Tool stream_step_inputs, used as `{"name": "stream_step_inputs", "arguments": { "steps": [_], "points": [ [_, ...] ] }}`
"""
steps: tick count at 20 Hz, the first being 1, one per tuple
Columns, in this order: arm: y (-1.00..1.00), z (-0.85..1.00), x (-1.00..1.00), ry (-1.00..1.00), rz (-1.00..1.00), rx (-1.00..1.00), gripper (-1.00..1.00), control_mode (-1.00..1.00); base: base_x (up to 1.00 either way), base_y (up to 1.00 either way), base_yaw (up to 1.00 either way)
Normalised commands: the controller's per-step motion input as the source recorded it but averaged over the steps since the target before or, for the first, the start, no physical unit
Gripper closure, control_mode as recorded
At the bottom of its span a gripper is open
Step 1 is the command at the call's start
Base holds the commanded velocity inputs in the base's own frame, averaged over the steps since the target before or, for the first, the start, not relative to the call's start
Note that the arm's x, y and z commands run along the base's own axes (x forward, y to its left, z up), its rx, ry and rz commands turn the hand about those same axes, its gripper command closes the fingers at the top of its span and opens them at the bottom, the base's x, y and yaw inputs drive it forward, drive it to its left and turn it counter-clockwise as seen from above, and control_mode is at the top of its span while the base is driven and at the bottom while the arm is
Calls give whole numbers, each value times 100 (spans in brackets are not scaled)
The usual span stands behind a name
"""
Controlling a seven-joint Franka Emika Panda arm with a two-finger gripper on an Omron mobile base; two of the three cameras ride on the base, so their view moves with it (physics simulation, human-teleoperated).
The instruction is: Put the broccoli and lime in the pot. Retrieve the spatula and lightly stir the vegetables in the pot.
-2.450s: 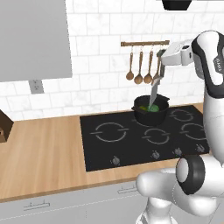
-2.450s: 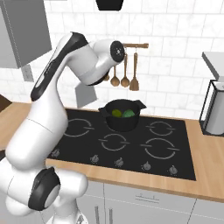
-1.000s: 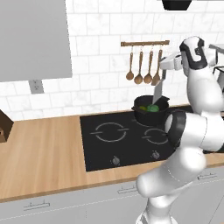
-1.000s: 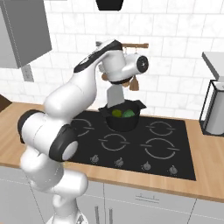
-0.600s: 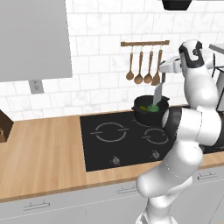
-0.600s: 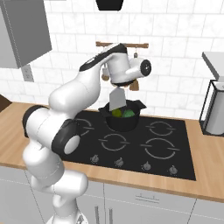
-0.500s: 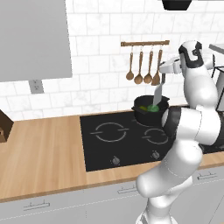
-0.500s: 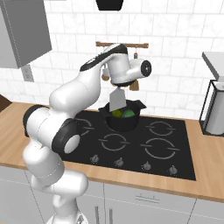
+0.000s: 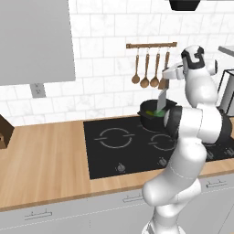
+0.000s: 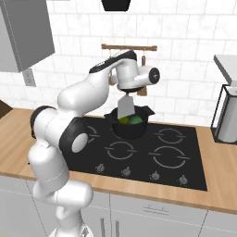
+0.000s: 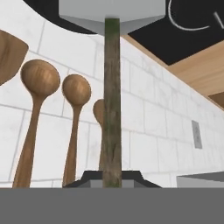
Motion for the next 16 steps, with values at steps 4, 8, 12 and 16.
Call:
{"name": "stream_step_inputs", "arguments": {
  "steps": [4,8,12,16],
  "points": [
    [-8,-29,23,0,0,0,100,-100,0,0,0],
    [-14,-30,18,2,0,0,100,-100,0,0,0],
    [-12,-32,17,1,0,0,100,-100,0,0,0],
    [-8,-23,13,0,0,0,100,-100,0,0,0]
  ]
}}
